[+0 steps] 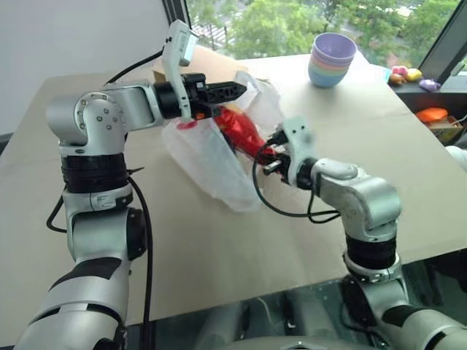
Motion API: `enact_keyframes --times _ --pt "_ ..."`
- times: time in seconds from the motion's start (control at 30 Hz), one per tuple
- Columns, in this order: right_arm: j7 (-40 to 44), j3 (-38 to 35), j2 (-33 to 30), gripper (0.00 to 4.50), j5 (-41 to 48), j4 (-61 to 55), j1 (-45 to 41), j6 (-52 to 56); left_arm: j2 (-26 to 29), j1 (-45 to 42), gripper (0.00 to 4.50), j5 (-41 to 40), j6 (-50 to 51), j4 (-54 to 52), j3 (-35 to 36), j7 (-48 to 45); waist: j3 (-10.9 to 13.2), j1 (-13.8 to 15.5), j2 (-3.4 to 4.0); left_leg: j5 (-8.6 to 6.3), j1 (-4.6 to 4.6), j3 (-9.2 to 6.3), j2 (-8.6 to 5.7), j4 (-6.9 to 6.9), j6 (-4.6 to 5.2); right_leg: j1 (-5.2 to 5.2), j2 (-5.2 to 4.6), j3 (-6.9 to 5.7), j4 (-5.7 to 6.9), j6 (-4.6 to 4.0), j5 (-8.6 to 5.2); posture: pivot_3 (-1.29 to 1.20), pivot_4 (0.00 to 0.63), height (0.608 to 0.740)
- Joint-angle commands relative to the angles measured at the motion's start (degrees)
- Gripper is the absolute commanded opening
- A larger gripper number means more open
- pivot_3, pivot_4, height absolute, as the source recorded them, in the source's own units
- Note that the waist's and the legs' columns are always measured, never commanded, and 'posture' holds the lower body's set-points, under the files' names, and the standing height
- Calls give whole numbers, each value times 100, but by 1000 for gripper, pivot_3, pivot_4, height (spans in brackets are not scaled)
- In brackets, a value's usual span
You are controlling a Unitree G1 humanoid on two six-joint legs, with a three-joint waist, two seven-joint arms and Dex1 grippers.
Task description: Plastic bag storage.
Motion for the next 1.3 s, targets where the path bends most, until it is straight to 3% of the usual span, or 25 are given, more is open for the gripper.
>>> enact_keyframes --times 0.03,0.17,0.33,0.5,0.7,0.77,0.87,1.07,1.23,1.3 --pt "441 -606 -550 42 702 -665 -123 768 153 58 0 127 -242 -83 -57 -24 1 2 2 0 -1 -2 -7 1 0 1 -8 -6 -1 0 0 0 150 740" --pt "480 -349 -1295 42 956 -629 -206 818 196 124 0 149 -311 -148 -111 -100 8 -9 14 0 0 -3 -10 0 0 0 -12 -7 1 0 0 0 150 740" --pt "-152 -45 -988 42 646 -217 -417 509 193 191 0 182 -479 -252 -143 -90 9 -107 21 0 4 -3 -9 -7 0 -17 -3 20 13 0 0 0 150 740" --pt "-533 2386 -2802 42 -992 64 -466 -1867 149 279 0 152 -585 -435 -84 -12 10 -74 24 0 -3 -3 -26 -4 1 -20 -18 17 6 1 0 0 150 740" --pt "-997 3366 -3382 42 -2250 295 -295 -2737 -74 379 0 191 -462 -599 -25 460 9 -25 22 1 -5 -5 -23 -2 1 -24 -16 11 9 1 0 0 150 740" --pt "-1004 2942 -3085 42 -2049 76 13 -2540 -165 349 0 193 -454 -564 -2 570 8 -17 21 1 -7 -5 -23 -2 1 -25 -15 13 8 1 0 0 150 740" --pt "-624 1554 -1847 42 -934 -563 456 -1720 -246 261 0 231 -531 -395 -31 637 9 -15 20 1 -9 -8 -23 1 1 -25 -14 14 8 1 0 0 150 740" --pt "479 -498 -697 42 760 -1136 228 528 -177 64 0 377 -843 7 -236 340 9 -1 23 1 -7 -21 -26 2 1 -19 -10 8 6 1 0 0 150 740" --pt "375 -1102 -478 42 1663 -297 9 818 -37 24 0 311 -987 4 -305 -154 10 -9 24 1 -5 -29 -27 0 1 -18 -12 1 7 0 0 0 150 740" --pt "-3 -1394 -121 42 1961 330 -235 818 11 24 0 223 -987 -64 -264 -317 11 -50 26 1 -4 -29 -27 0 1 -18 -12 3 9 0 0 0 150 740"
